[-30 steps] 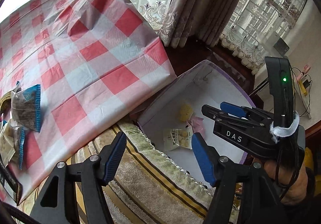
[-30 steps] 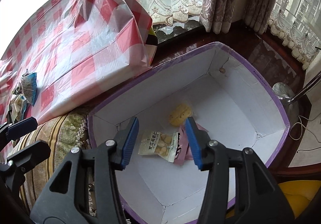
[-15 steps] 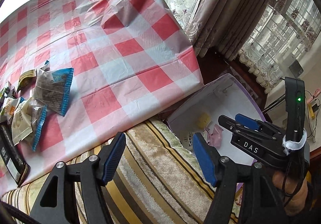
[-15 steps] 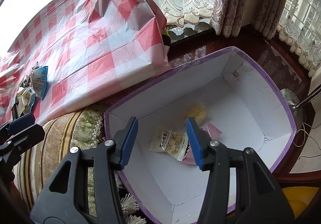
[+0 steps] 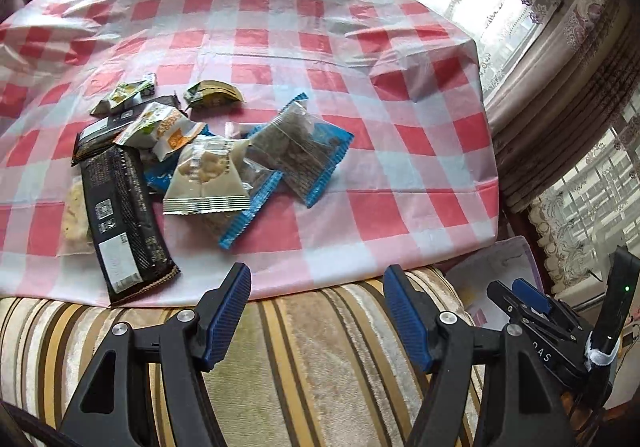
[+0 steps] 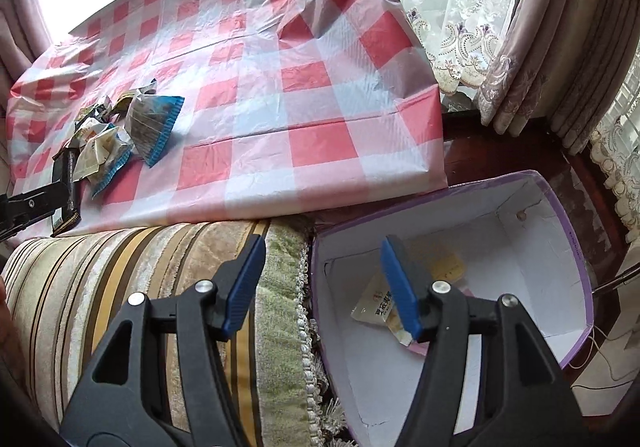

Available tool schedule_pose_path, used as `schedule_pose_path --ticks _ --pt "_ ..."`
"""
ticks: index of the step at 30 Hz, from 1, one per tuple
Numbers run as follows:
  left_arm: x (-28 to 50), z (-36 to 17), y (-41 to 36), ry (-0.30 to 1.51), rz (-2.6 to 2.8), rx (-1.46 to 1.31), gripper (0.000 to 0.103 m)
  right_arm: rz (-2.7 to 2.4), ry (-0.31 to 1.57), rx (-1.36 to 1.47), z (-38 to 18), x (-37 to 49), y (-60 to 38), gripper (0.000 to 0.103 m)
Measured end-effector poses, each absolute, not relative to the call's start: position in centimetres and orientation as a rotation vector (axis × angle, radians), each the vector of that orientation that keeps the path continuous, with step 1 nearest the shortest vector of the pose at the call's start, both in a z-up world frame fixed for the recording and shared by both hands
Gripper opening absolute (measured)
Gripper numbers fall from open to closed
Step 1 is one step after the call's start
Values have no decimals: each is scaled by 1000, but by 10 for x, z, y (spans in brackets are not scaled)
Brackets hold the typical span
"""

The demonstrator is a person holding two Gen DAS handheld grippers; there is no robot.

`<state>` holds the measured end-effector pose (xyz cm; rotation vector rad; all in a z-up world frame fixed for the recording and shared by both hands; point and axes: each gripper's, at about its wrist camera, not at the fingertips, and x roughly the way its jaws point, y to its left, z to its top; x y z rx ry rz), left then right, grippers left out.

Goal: Organize snacks
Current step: 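Return both tools over the snack pile on the table, then grasp the black bar pack with left tool while right tool grasps clear blue-edged bag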

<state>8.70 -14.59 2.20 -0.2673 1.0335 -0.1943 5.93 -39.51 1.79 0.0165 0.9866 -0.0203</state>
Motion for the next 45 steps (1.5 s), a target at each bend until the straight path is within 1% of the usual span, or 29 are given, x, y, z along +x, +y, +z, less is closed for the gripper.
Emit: schedule_pose_path --ticks 4,6,9,12,16,22,25,30,32,33,36,41,45 --pt "84 17 -95 1015 -54 -391 69 21 965 -69 21 64 -371 65" --pt "85 13 -75 1015 4 -430 69 46 958 -97 22 68 -361 67" --pt "87 5 -55 1023 59 -458 69 87 945 -124 23 74 -346 71" --pt "90 -3 -40 1042 98 -492 69 120 939 -153 23 83 -330 72" --pt "98 -12 -33 1067 131 -489 69 150 926 -225 21 95 -310 74" --pt "121 -18 -39 1104 153 -410 69 198 904 -312 17 112 -285 75" --pt "131 -24 -43 1132 164 -363 70 223 893 -342 15 120 -275 79" --pt "141 -31 -49 1156 184 -296 70 259 882 -400 10 134 -257 80" --pt "145 -34 -51 1166 190 -269 68 262 875 -416 9 139 -252 80" --pt "146 -34 -51 1161 194 -256 59 265 871 -421 8 142 -250 81" --pt "145 -33 -52 1151 191 -246 54 275 858 -418 9 150 -243 84" --pt "142 -32 -51 1133 186 -263 53 297 834 -455 7 162 -227 85" --pt "139 -30 -48 1111 177 -292 52 307 855 -425 4 176 -222 85"
